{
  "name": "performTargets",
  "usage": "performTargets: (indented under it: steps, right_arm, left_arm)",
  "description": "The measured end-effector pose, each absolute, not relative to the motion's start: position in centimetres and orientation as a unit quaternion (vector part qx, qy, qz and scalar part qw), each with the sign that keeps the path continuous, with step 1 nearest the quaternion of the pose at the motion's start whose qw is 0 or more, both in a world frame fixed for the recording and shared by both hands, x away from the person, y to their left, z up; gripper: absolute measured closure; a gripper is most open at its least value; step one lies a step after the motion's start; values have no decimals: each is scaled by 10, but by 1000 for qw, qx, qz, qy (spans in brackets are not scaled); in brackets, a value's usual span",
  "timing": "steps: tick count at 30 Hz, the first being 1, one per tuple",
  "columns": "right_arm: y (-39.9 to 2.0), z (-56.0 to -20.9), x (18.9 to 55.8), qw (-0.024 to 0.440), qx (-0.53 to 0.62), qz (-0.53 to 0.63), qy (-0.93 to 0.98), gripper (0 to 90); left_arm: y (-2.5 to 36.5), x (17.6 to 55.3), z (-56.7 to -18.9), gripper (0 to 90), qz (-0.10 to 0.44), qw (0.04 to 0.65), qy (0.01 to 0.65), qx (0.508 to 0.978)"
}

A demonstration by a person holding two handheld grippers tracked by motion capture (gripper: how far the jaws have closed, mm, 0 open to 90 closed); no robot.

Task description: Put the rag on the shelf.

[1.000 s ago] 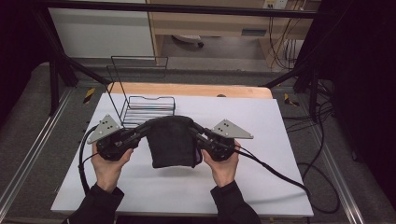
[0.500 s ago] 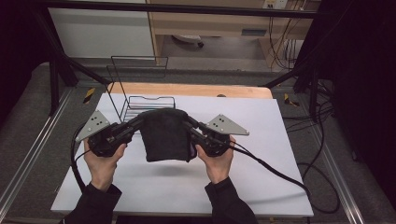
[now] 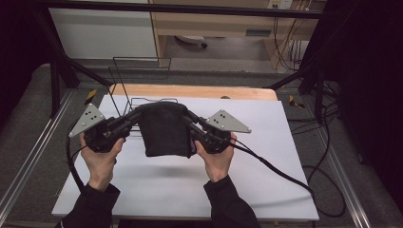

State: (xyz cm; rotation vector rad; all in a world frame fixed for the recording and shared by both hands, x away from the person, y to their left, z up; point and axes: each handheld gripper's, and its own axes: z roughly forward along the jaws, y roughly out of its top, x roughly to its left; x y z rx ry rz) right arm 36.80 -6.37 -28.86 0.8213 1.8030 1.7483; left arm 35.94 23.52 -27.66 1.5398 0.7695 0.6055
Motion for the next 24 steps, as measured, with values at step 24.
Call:
performTargets:
  steps: [24]
  right_arm:
    - [-34,-248,383,301,274,664,627,798]
  left_arm:
    - [254,376,-240,825,291,664,339,600]
